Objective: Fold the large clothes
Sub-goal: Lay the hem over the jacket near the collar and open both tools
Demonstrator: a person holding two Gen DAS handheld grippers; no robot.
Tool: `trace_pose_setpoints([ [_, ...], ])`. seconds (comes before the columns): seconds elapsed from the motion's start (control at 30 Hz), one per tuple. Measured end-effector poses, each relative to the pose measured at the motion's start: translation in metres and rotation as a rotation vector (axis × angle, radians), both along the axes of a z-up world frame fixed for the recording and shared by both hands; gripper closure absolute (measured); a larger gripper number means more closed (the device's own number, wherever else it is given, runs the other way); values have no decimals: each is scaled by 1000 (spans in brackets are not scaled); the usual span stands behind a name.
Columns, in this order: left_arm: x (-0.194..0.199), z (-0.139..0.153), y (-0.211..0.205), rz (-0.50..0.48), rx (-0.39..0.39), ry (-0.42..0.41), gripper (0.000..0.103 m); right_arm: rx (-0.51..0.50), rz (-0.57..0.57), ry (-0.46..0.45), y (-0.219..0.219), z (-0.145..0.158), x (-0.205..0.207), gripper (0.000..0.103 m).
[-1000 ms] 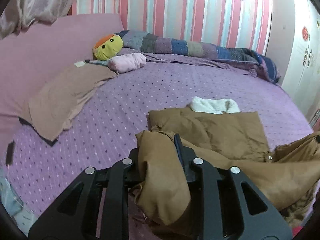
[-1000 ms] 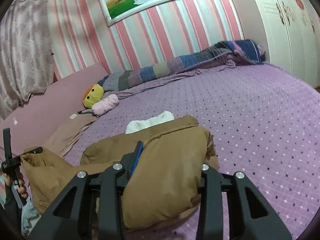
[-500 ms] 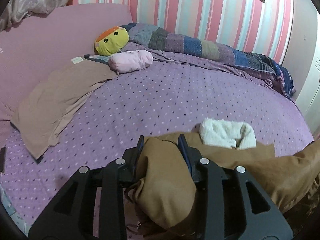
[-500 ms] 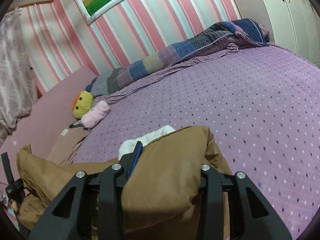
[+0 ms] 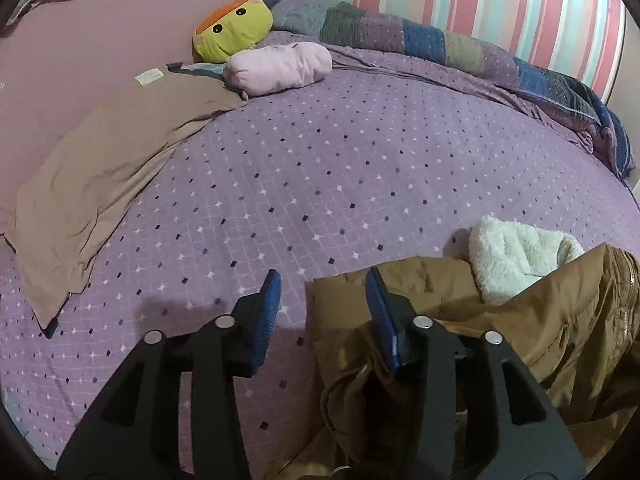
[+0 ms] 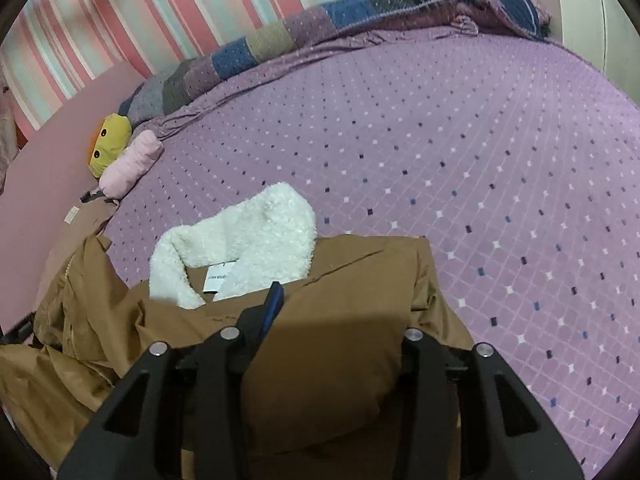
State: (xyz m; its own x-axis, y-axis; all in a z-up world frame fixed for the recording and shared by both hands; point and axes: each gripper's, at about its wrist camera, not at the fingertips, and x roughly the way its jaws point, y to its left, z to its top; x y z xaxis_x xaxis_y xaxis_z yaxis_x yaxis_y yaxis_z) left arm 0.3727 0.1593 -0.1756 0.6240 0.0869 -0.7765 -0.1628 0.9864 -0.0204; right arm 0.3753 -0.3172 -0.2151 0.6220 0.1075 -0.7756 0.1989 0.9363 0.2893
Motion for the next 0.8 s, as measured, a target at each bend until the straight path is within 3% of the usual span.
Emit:
trace_pose_setpoints([
  [0.1, -5, 6, 7, 5, 16, -9, 32, 63, 3, 33, -7, 8, 4, 49],
  [0.17, -10, 14, 12, -6, 26, -3, 20, 160, 18, 55, -16, 15, 4, 27],
  [0.23, -13, 21, 16, -11, 42, 0, 13, 249, 20, 66, -25, 20, 1, 13],
  [0.33, -31, 34, 25, -27, 68, -18, 8, 441, 9, 65, -45, 29, -11, 10],
  [0.4, -45, 40, 33, -32, 73, -28, 6, 498, -10, 48, -57, 38, -20, 9],
  [0.47, -55, 42, 37, -42, 76, -29, 6, 445, -17, 16, -66, 55, -31, 5],
  [0.6, -86, 36, 40, -73, 79, -49, 3, 164, -5, -11, -58, 73, -50, 2],
  [0.67, -100, 26, 36, -110, 59, -39, 3, -2, 43, 2, -40, 68, -57, 2],
  [0.8, -116, 5, 12, -168, 88, -18, 3, -166, 178, 14, -3, 49, -70, 2],
])
